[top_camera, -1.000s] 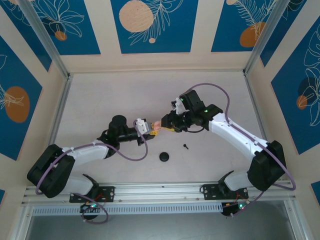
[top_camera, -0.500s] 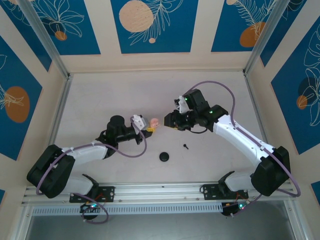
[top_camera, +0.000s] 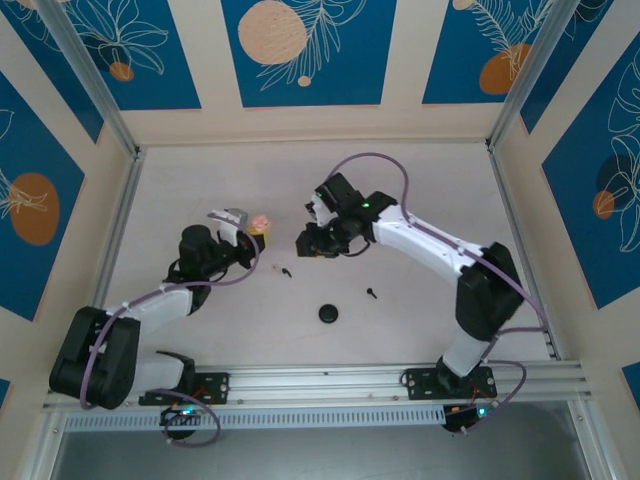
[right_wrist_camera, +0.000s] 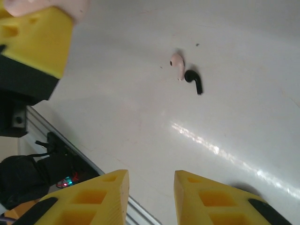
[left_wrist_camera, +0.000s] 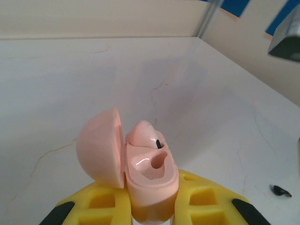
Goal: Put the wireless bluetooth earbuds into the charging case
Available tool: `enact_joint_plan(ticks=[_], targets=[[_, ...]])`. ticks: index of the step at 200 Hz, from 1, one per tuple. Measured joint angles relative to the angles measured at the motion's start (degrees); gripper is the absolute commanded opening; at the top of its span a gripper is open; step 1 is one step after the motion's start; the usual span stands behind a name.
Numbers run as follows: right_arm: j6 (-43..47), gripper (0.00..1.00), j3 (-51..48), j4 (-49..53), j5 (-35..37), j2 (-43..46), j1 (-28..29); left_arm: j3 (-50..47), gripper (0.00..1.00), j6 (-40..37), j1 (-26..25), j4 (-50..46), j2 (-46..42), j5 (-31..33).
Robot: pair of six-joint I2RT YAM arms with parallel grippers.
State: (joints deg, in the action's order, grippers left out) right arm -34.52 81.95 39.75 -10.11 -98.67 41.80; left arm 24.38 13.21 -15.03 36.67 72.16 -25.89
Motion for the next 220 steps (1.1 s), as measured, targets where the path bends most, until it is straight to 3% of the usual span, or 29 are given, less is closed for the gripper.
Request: enact_joint_plan(ticks=[44,120,220], targets=[[4.1,0.32,10.6,3.1,2.3,-11.9,3.0,-0.3,0.08,6.1,5.8,-6.3,-5.7,2.5],[9.1,0.35,29.6,11.0,6.7,-30.2,6.6,-0.5,0.09,8.0,11.8,-16.6,-10.9,4.2],[10.8,0.36,38.4,16.6,10.3,-40.4,7.4,-0.5,0.09,8.3,13.8,-18.7,-11.5,4.1]])
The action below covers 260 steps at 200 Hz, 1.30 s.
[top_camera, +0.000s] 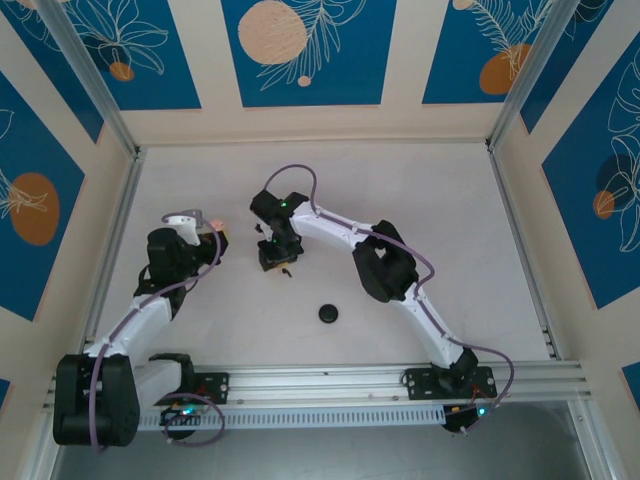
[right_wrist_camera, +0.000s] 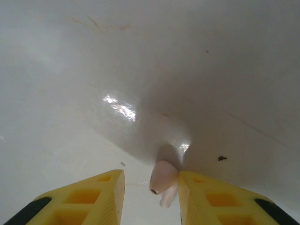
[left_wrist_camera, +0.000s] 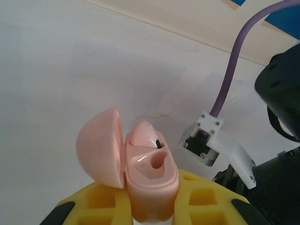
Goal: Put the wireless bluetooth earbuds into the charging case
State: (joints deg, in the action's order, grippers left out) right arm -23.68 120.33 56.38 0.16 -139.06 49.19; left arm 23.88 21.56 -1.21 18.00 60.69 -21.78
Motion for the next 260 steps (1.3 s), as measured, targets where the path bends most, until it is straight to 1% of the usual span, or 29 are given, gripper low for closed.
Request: enact_joint_plan(ticks=[85,114,157,189,237,260], targets=[[0.3,0.29,1.1,1.6,3.7,-1.0,0.9,-0.4,0.09,0.0,0.2,0.0,-0.1,-0.2],[0.2,0.29,1.1,1.6,4.0,-1.0,1.0,-0.4,0.09,0.0,0.2,0.0,-0.3,-0.3],[-0.4,0.23,1.1,1.5,4.1,-1.0,0.9,-0.4,0.09,0.0,0.2,0.0,-0.3,-0.6],[-0.9,0.21,1.0,0.5,4.0,-1.0,0.8,-1.2,0.09,0.0,0.2,0.0,-0.3,-0.7],[-1.9,0.21,-3.6,-3.6,3.9,1.4,0.8,-1.5,0.09,0.0,0.2,0.2,-0.3,-1.6],[-2.5,0.21,-8.5,-7.3,4.0,4.4,0.8,-2.6,0.08,0.0,0.2,2.0,0.0,-3.1]])
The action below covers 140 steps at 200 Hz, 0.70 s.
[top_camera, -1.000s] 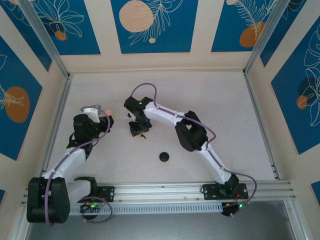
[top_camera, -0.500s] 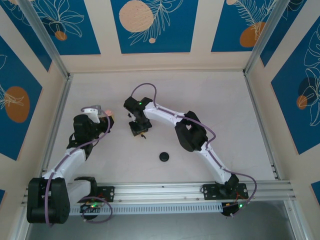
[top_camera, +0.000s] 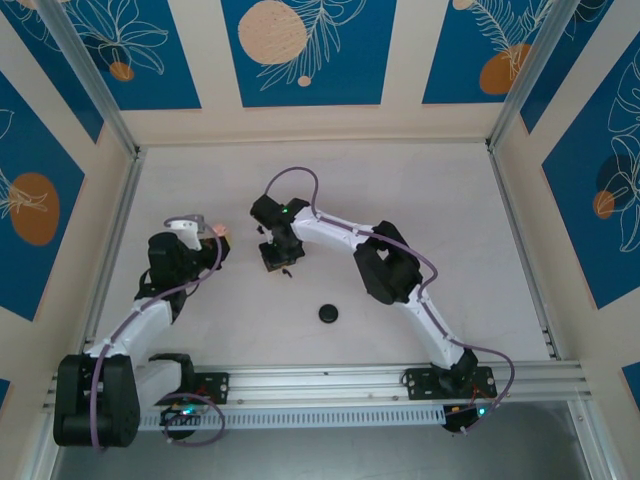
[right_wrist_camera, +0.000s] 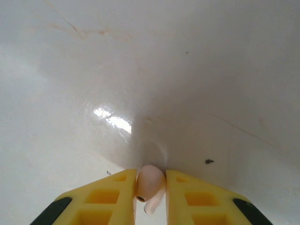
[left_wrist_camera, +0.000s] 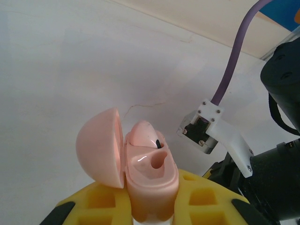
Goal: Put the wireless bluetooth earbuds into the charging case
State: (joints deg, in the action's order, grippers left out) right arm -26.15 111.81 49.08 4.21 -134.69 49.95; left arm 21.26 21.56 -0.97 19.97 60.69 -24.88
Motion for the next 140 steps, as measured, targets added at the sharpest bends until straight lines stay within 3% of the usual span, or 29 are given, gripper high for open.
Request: enact_joint_plan(ticks=[43,140], targets=[[-1.8,0.21,-13.6,-8.0,0.8,11.3,-0.7,-1.9,0.07,0.0,-1.1,6.7,3.4,-3.2],[-5.9,0.21,-38.4,-25.0,6.1,37.1,-3.5,-3.1,0.07,-4.2,-13.5,24.9,15.9,-5.5]])
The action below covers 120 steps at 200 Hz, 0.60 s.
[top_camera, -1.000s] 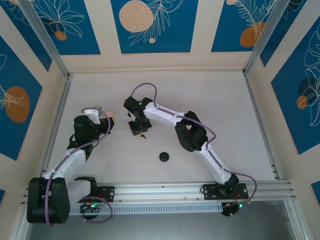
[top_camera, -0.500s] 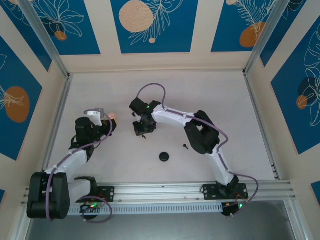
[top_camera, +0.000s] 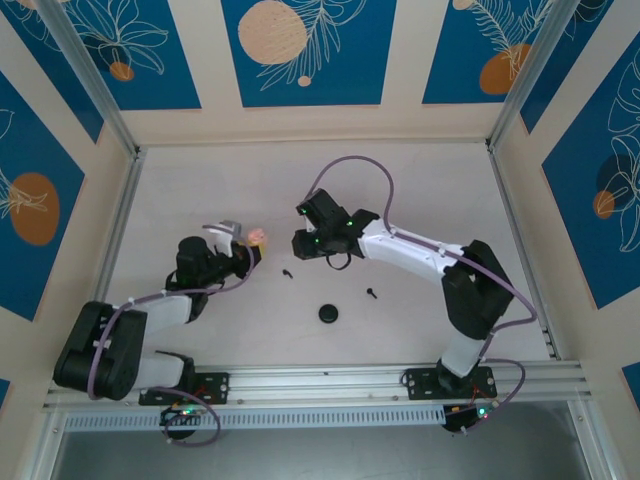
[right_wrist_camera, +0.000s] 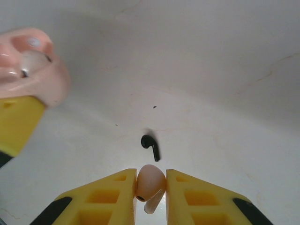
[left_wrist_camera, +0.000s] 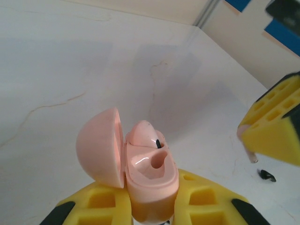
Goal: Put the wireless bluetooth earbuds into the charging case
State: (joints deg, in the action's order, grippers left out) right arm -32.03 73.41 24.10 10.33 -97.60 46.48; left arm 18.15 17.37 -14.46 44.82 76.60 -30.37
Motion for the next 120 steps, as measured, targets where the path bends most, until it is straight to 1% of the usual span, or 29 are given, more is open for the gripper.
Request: enact_joint_plan(ticks=[34,73,97,120], targets=[[-0.1,0.21,-4.3,-2.3,2.2,6.4,-0.1,0.2,0.07,-2.1,-4.6,6.3,5.6,-0.3],[0.9,0.21,-8.1,-6.5,3.4,13.1,-0.1,0.5,0.07,-4.4,-8.0,15.8,11.6,-2.4],[2.7,0.22,-9.6,-8.8,3.4,15.6,-0.1,0.7,0.07,-5.6,-9.5,22.6,15.4,-4.7],[4.9,0.21,-10.2,-10.9,3.4,16.0,0.1,1.6,0.07,-6.0,-10.8,27.8,18.5,-7.0]])
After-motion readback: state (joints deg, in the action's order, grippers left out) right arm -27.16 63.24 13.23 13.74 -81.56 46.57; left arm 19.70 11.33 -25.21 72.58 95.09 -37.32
